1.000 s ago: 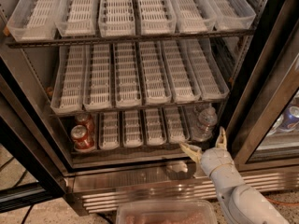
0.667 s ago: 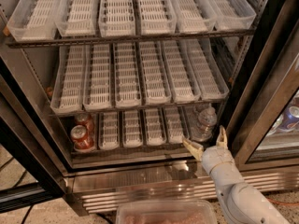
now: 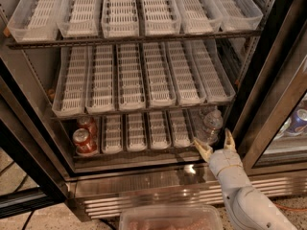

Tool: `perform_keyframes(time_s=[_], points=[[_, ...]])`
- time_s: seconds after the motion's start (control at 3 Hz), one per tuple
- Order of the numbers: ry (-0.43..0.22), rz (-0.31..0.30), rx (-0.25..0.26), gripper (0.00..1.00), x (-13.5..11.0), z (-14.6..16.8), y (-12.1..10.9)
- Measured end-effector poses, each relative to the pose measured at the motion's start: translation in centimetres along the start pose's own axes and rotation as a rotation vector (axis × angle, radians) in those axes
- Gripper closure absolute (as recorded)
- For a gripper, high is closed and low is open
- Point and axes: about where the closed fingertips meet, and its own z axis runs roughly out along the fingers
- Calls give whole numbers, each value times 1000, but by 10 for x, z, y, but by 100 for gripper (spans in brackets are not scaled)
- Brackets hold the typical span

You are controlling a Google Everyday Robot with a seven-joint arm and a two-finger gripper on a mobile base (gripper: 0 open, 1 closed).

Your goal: Pick water bottle from bottom shelf of fridge

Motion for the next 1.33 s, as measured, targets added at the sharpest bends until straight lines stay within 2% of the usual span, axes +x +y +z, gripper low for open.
perform_keyframes(time_s=[1.33], points=[[-31,-17,64,34,3,26,-11]])
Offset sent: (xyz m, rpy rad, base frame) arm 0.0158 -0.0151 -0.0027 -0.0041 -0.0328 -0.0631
